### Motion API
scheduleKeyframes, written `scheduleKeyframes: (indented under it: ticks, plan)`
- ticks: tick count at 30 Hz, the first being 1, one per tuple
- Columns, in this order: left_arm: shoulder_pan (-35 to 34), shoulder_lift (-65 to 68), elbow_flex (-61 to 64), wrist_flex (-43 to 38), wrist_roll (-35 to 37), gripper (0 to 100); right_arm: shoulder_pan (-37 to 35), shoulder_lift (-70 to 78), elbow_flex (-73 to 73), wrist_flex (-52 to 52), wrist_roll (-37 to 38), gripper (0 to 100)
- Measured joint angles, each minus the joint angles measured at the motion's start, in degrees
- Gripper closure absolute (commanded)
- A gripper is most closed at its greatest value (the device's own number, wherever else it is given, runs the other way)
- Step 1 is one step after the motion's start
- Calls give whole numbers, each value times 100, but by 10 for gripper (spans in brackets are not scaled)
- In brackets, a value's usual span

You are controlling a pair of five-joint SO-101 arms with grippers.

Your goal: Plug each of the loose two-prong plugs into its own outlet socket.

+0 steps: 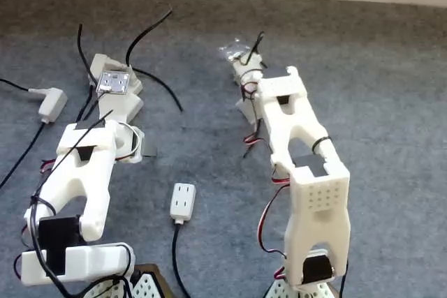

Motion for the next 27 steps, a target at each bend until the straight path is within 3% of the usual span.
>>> scheduleKeyframes:
  ticks: [9, 16, 20, 27]
  plan:
    - [0, 0, 0, 0, 0, 681, -97, -413, -273, 2031, -800, 993]
    - [0, 0, 0, 0, 0, 681, -299, -1662, 18, 3631, 1055, 993]
    - [0, 0, 0, 0, 0, 681, -325, -2655, 1670, 3473, 2022, 993]
    - [0, 0, 0, 0, 0, 681, -246, -5741, 5855, 1125, 2040, 993]
